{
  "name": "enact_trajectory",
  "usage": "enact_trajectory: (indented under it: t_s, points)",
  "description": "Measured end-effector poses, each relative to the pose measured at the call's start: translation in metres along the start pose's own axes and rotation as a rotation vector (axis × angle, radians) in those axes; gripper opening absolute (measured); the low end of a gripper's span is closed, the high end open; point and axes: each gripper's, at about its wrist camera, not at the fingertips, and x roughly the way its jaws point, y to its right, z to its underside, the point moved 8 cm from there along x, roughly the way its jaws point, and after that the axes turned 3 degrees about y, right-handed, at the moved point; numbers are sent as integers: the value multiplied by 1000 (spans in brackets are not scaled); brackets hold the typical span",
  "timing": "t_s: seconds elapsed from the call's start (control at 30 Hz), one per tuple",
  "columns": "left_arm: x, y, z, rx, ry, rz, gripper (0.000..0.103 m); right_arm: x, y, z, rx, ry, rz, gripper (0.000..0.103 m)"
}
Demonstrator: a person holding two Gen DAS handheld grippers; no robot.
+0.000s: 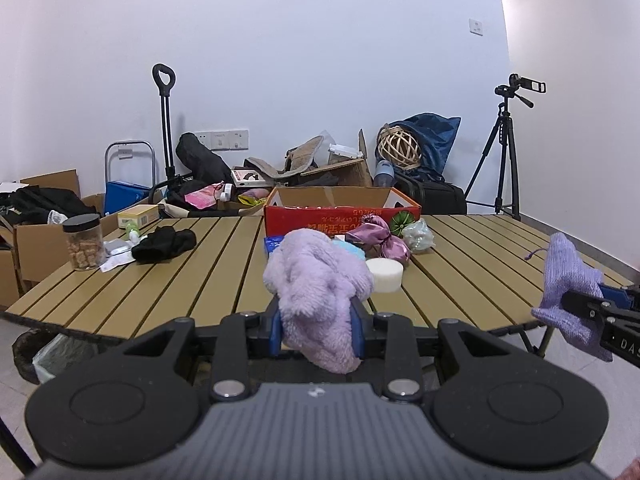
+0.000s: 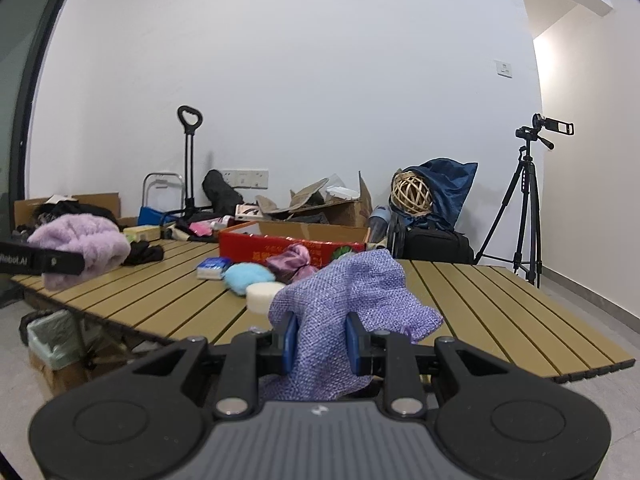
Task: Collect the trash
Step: 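Lift the cloth and plush off the table and carry both toward the black bin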
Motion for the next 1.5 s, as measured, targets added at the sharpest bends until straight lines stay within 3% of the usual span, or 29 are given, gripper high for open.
enact_trajectory:
  t_s: [0.37, 0.7, 1.23, 1.5]
  points:
    - [-56, -8, 38, 32, -52, 8, 32, -49, -24, 33, -11, -99, -59, 24]
    - [-82, -13, 90, 39, -161, 20, 32, -78, -52, 77, -21, -230, -105, 24]
    - [-74, -9, 192, 49, -444, 15, 32, -76, -84, 164, 9, -573, -159, 24]
    - [-59, -20, 214, -6, -526, 7, 32, -65, -95, 186, 3, -657, -183, 24]
